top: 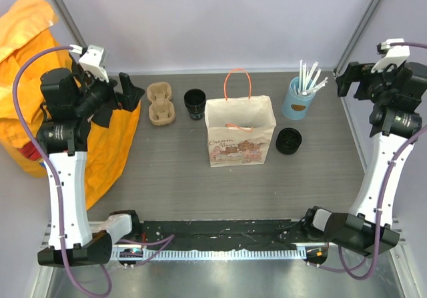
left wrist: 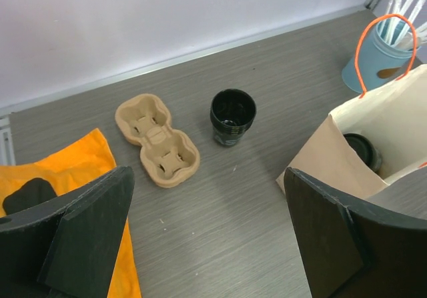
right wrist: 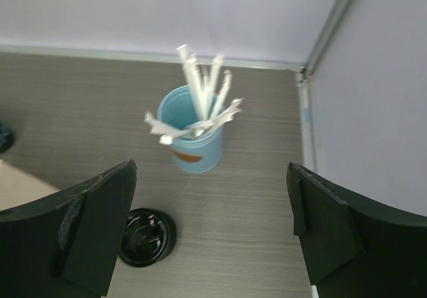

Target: Pack the takeout coffee

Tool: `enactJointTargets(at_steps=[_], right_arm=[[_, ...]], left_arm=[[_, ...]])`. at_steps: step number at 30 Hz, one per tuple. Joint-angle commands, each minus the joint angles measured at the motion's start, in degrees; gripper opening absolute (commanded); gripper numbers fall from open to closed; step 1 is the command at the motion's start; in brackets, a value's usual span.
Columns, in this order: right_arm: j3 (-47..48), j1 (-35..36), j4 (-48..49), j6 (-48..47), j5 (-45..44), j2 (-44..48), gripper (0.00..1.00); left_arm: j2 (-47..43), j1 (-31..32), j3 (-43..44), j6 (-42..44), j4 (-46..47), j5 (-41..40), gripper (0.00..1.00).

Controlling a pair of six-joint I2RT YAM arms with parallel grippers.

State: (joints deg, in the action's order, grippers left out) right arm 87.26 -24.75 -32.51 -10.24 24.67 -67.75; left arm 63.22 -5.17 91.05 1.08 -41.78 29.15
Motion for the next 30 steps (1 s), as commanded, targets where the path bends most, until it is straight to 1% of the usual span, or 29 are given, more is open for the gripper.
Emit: enactJointTargets(at_steps=[1,2,5,10,16,21,26,30], right_arm=[[-4.5,0.4,3.5,0.8,12.6,6.3,1.0],[-5.8,0.4,3.5,0.1,13.1,7.9,1.0],[-4.8,0.4,0.0,-0.8,15.9,7.8,0.99],[-6.1,0.3,-0.4,-1.4,20.1,8.7,1.0],[-8.0,0.3,-0.8,-2.2,24.8,8.9,1.0],[-10.2,0.3,0.3,-2.8,25.4,9.0,1.0],[-11.7,0.3,1.6,-2.5,23.7,8.9,1.0],[-12.1,0.3,1.9,-2.4,24.4,9.0,1.0]], left_arm=[[0.4,-1.1,-0.3,-2.0,3.6,4.5,1.0],[0.7,-1.0,-0.6,-2.0,4.0,4.8,1.0],[0.7,-1.2,-2.1,-2.1,5.3,5.0,0.99],[0.2,-1.7,-5.6,-3.5,7.9,5.1,1.0],[-0.5,-2.7,-9.6,-5.6,11.2,3.2,1.0],[-0.5,-3.4,-13.2,-6.3,14.0,5.2,1.0],[-0.3,-4.2,-14.3,-7.7,15.6,6.8,1.0],[-0.4,-4.7,-15.2,-8.6,16.4,7.9,1.0]])
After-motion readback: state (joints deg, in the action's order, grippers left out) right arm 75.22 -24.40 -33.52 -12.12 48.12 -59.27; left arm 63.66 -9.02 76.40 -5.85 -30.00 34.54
